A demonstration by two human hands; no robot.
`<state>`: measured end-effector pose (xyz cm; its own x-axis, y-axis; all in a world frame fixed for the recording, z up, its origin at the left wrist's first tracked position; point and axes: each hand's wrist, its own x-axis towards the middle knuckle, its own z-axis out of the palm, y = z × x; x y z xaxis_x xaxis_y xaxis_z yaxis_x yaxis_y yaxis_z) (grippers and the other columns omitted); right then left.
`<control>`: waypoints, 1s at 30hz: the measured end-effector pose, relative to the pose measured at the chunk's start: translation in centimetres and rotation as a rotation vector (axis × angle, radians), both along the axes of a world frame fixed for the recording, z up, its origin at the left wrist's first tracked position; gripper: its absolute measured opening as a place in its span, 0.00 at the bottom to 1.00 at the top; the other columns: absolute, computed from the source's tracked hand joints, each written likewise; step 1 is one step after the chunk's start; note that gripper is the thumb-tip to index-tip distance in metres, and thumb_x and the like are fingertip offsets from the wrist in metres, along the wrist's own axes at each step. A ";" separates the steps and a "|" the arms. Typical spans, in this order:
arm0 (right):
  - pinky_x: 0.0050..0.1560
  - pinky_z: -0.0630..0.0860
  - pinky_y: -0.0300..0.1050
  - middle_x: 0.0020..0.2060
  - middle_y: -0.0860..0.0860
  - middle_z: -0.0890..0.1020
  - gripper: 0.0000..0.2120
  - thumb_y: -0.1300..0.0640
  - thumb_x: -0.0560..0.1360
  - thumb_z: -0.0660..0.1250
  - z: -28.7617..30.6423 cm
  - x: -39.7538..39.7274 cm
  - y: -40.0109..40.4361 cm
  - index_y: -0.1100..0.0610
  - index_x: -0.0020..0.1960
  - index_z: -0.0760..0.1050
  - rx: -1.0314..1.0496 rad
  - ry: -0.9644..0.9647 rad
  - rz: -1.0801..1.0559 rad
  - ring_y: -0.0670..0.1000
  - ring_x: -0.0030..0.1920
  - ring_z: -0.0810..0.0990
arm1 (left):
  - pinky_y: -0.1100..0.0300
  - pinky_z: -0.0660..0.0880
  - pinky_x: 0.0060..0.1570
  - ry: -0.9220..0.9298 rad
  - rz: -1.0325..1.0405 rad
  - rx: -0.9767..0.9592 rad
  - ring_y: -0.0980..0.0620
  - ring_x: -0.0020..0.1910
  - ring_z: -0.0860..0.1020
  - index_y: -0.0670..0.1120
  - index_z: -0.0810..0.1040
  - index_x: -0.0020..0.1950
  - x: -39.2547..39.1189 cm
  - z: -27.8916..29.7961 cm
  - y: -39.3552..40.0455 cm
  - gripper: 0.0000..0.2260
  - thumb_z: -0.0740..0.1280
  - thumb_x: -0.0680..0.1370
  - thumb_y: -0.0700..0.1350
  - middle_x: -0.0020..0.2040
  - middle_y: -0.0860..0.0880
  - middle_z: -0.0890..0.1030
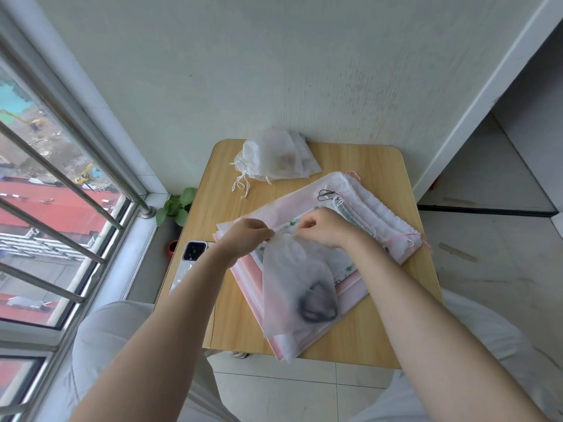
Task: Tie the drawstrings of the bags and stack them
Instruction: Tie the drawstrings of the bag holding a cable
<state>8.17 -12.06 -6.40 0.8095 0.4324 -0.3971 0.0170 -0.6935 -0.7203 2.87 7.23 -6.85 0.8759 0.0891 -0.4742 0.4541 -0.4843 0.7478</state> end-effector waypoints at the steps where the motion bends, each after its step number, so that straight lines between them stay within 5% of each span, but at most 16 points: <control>1: 0.34 0.68 0.36 0.31 0.47 0.74 0.07 0.58 0.74 0.66 0.0 0.1 -0.2 0.57 0.37 0.77 0.000 -0.025 -0.001 0.45 0.32 0.70 | 0.65 0.62 0.27 0.002 -0.001 -0.005 0.54 0.30 0.66 0.44 0.78 0.40 -0.1 -0.1 0.0 0.08 0.65 0.78 0.44 0.33 0.50 0.71; 7: 0.31 0.67 0.36 0.31 0.47 0.75 0.10 0.56 0.74 0.65 -0.3 0.0 0.3 0.62 0.46 0.80 -0.032 -0.095 -0.040 0.46 0.31 0.71 | 0.62 0.59 0.29 -0.019 0.146 -0.354 0.53 0.28 0.64 0.46 0.72 0.33 -0.4 -0.3 0.4 0.13 0.66 0.78 0.44 0.29 0.51 0.69; 11: 0.36 0.69 0.37 0.36 0.44 0.76 0.07 0.54 0.76 0.66 -0.4 0.0 0.7 0.57 0.46 0.79 -0.035 -0.110 -0.067 0.46 0.38 0.75 | 0.64 0.64 0.30 -0.048 0.198 -0.671 0.55 0.29 0.66 0.41 0.80 0.48 -0.4 0.3 0.4 0.08 0.64 0.81 0.43 0.37 0.52 0.78; 15: 0.48 0.75 0.45 0.44 0.51 0.80 0.10 0.54 0.77 0.65 -0.1 -0.3 1.5 0.60 0.50 0.80 -0.075 -0.175 -0.048 0.52 0.48 0.79 | 0.65 0.65 0.30 -0.075 0.150 -0.750 0.55 0.28 0.63 0.41 0.82 0.55 0.0 0.0 -0.4 0.09 0.64 0.80 0.41 0.51 0.46 0.76; 19: 0.49 0.76 0.48 0.46 0.56 0.82 0.12 0.54 0.78 0.65 -0.4 -0.4 1.3 0.62 0.49 0.80 -0.104 -0.164 -0.062 0.56 0.49 0.80 | 0.65 0.60 0.29 -0.071 0.121 -0.724 0.56 0.27 0.60 0.44 0.82 0.54 0.5 0.2 -0.8 0.08 0.63 0.81 0.40 0.55 0.46 0.80; 21: 0.47 0.76 0.47 0.45 0.56 0.83 0.12 0.54 0.77 0.65 -0.6 -0.5 1.3 0.62 0.47 0.80 -0.100 -0.152 -0.076 0.56 0.47 0.81 | 0.65 0.57 0.27 -0.052 0.147 -0.670 0.57 0.24 0.60 0.44 0.83 0.54 0.8 0.1 -1.3 0.07 0.65 0.80 0.42 0.49 0.49 0.83; 27: 0.48 0.78 0.47 0.44 0.54 0.83 0.09 0.56 0.74 0.66 -0.1 -0.3 0.9 0.60 0.46 0.81 -0.072 -0.038 0.013 0.53 0.47 0.81 | 0.65 0.62 0.26 -0.066 0.212 -0.158 0.55 0.25 0.64 0.48 0.86 0.44 1.6 -0.5 -2.6 0.07 0.76 0.73 0.51 0.30 0.52 0.76; 30: 0.32 0.70 0.38 0.33 0.47 0.77 0.08 0.57 0.75 0.65 1.1 0.2 0.6 0.55 0.37 0.75 -0.090 -0.006 0.055 0.47 0.33 0.74 | 0.67 0.66 0.31 -0.100 0.099 -0.006 0.55 0.30 0.70 0.48 0.86 0.43 1.8 -0.8 -2.9 0.06 0.73 0.75 0.49 0.32 0.52 0.77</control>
<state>8.36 -11.50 -5.32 0.7878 0.4391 -0.4320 0.0608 -0.7533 -0.6548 4.66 4.31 -7.69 0.9059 0.1752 -0.3856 0.4226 -0.4364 0.7944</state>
